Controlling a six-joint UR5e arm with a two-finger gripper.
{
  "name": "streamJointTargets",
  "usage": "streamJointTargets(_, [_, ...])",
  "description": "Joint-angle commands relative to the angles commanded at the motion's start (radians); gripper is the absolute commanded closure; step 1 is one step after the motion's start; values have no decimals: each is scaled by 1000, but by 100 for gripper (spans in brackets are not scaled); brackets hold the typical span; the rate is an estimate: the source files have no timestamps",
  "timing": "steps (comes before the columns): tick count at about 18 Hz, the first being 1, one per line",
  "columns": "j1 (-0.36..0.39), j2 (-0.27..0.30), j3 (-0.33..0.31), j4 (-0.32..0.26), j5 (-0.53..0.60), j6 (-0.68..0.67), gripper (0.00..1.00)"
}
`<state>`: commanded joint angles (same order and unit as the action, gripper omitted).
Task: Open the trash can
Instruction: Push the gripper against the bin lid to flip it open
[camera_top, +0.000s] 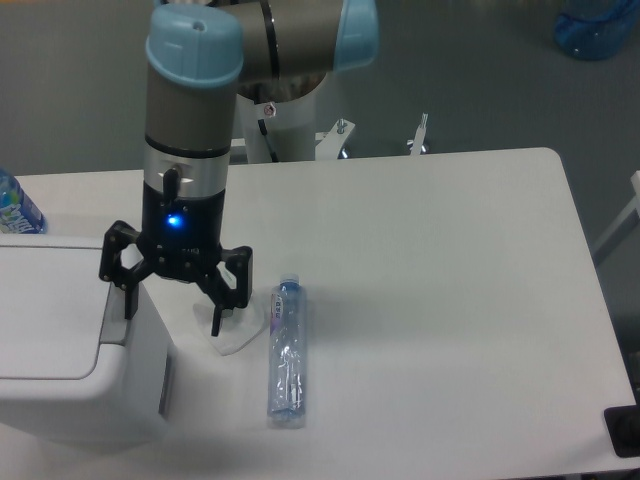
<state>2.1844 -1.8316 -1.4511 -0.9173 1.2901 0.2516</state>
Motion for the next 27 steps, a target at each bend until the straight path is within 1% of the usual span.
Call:
streamJointTargets(17, [0,-6,-6,0,2,2,0])
streamJointTargets(21, [0,-8,35,6,3,9,0])
streamJointTargets(25, [40,-9,90,14,15,31,0])
streamJointTargets(27, [61,-9,97,12,78,76,0])
